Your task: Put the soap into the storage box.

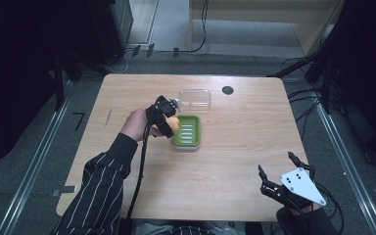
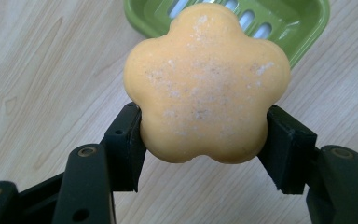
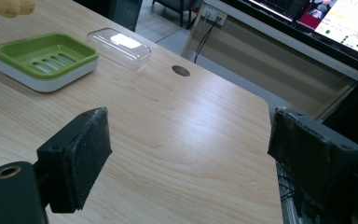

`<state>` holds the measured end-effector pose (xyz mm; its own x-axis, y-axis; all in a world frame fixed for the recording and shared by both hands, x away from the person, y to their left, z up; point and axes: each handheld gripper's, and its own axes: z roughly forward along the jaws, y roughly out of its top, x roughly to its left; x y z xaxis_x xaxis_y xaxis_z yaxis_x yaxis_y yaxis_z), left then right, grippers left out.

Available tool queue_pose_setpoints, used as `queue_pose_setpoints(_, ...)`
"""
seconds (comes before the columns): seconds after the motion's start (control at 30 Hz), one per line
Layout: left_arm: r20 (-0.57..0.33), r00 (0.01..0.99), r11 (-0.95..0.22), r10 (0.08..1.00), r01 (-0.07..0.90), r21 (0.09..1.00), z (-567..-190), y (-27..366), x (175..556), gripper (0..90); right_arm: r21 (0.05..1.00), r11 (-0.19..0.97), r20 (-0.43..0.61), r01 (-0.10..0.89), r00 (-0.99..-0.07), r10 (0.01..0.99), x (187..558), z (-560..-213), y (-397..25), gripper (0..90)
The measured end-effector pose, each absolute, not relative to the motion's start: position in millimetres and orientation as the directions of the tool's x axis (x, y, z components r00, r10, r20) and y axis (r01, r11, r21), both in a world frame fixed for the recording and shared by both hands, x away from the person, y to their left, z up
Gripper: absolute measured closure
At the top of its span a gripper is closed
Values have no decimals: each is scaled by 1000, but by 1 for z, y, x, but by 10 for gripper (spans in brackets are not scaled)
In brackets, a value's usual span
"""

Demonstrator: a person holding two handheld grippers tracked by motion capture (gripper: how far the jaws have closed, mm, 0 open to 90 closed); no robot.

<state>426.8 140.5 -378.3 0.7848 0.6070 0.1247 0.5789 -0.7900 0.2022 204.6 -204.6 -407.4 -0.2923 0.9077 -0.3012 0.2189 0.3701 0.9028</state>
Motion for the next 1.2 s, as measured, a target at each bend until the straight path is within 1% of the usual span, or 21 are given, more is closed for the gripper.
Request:
queue_pose_setpoints(0.37,132,795,-799,593,560,218,-377,132,429,395,902,372,-302,221,-293,907,205,-407,-205,134)
queue_pose_setpoints(0.8,141,816,-823,560,528,210,-379,118,433,395,902,372,-302,221,-293,907,205,-407,-204,133)
queue_pose_setpoints(1.2,128,826,-828,549,517,217,-390,111,436,395,902,373,-303,220,-294,907,205,-407,-205,133)
